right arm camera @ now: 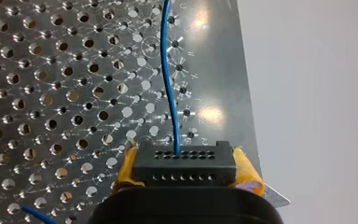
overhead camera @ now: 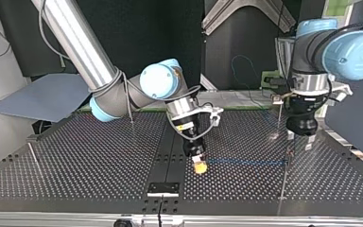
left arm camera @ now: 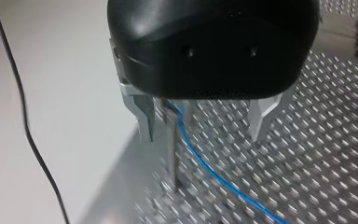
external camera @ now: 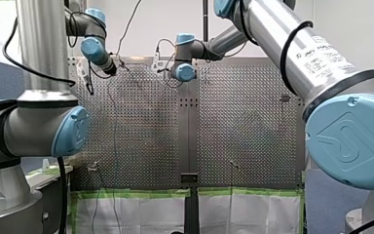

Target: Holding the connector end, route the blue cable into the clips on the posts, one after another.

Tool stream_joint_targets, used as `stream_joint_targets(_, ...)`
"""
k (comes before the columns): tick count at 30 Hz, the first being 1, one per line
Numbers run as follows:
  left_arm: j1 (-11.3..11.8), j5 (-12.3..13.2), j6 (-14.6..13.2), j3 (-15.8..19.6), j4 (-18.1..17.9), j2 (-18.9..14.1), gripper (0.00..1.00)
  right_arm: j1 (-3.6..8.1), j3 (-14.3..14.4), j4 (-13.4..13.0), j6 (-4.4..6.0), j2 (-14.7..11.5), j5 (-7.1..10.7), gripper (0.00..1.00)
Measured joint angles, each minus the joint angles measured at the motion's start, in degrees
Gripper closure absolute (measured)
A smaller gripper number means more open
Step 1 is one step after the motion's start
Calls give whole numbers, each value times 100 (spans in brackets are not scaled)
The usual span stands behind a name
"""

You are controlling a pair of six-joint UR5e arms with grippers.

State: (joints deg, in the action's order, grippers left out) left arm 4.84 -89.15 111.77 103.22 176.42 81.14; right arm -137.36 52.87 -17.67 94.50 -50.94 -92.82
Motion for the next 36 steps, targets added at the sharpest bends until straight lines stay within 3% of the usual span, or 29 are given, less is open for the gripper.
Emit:
stream_joint_targets(9,-177,-21,-390,0,42,-337,0,9,0,8,0,0,0,100)
stream_joint_targets(21,-431,-115,-795,-1,97,-320,0,19,0,33,0,0,0,100)
stream_joint_targets(27,-475,-271,-1041,1,56,-288,0,35,0,60,0,0,0,100)
stream_joint_targets(36,-486,-298,-1329,-1,-36,-269,0,43,0,76,0,0,0,100)
